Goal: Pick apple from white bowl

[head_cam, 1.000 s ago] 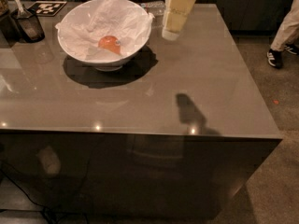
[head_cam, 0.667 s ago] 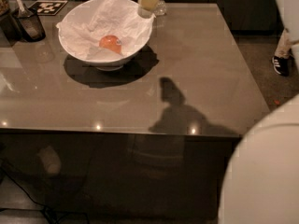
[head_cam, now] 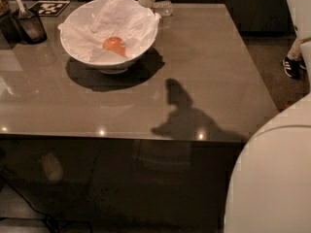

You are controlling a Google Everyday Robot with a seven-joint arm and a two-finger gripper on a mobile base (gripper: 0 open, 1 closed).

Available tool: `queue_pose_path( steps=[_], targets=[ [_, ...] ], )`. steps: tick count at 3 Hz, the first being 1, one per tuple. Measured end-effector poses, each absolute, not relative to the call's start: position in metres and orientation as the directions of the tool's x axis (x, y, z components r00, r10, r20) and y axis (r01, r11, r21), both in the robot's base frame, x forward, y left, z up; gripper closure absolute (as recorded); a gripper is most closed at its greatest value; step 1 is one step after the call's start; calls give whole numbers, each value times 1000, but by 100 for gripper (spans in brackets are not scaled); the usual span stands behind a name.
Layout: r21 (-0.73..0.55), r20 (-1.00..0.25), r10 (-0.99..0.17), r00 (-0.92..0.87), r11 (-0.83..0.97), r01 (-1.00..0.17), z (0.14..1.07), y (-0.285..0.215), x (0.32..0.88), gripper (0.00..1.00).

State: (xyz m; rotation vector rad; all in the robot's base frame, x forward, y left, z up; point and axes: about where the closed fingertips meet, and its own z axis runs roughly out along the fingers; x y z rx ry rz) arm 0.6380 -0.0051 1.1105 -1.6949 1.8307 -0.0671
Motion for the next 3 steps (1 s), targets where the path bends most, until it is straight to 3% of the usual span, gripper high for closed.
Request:
queue_pose_path(
  steps=[3],
  targets=[
    [-378, -399, -917, 23, 141, -915, 1052, 50, 714, 0]
  ],
)
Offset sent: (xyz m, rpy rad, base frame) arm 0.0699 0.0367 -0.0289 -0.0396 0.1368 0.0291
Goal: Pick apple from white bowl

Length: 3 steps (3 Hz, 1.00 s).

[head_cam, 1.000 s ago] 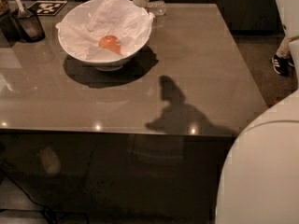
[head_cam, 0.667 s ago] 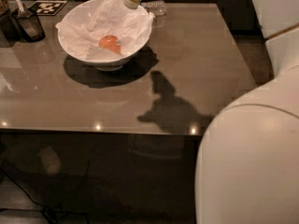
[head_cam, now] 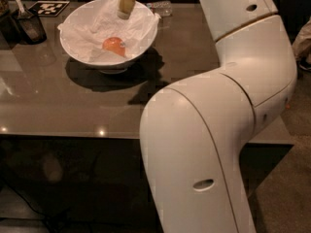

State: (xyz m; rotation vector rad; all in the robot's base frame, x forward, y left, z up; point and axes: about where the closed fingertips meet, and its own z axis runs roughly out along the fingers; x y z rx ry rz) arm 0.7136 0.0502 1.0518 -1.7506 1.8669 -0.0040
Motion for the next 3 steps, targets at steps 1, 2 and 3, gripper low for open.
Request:
queue_pose_path(
  steps=[1, 2, 3],
  targets=[
    [-401, -418, -908, 34, 150, -903, 1055, 57, 722, 0],
    [-385, -434, -899, 50, 135, -913, 1039, 75, 731, 0],
    [-362, -427, -903, 49, 121, -924, 1020, 87, 740, 0]
  ],
)
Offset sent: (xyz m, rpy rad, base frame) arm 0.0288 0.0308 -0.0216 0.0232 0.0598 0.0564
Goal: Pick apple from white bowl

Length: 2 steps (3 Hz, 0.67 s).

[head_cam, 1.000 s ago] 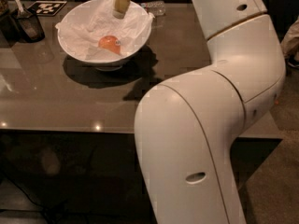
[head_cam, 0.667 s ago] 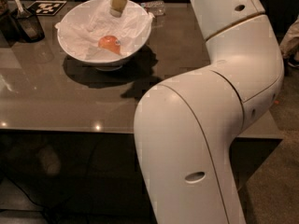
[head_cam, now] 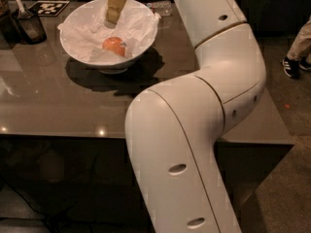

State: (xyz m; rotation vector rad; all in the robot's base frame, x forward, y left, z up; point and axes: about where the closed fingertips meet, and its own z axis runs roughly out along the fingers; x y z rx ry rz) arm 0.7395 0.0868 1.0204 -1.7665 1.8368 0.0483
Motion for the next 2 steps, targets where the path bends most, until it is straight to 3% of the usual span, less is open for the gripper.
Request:
queue_pose_path(
  steps=[2],
  targets=[
    [-355, -429, -902, 37, 131, -926, 989, 106, 765, 0]
  ],
)
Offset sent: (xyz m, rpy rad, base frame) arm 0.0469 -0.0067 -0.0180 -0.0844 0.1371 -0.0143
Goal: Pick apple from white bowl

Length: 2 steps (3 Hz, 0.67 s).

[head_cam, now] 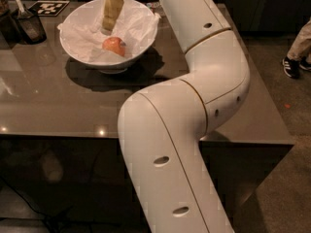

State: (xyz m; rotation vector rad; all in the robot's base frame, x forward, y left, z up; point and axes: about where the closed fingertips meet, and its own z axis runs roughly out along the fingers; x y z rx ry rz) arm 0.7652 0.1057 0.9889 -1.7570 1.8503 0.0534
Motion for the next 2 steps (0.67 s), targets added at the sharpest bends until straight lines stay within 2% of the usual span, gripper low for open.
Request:
queue_pose_path(
  steps=[2],
  targets=[
    [-313, -418, -908, -21, 165, -935, 954, 106, 780, 0]
  ],
)
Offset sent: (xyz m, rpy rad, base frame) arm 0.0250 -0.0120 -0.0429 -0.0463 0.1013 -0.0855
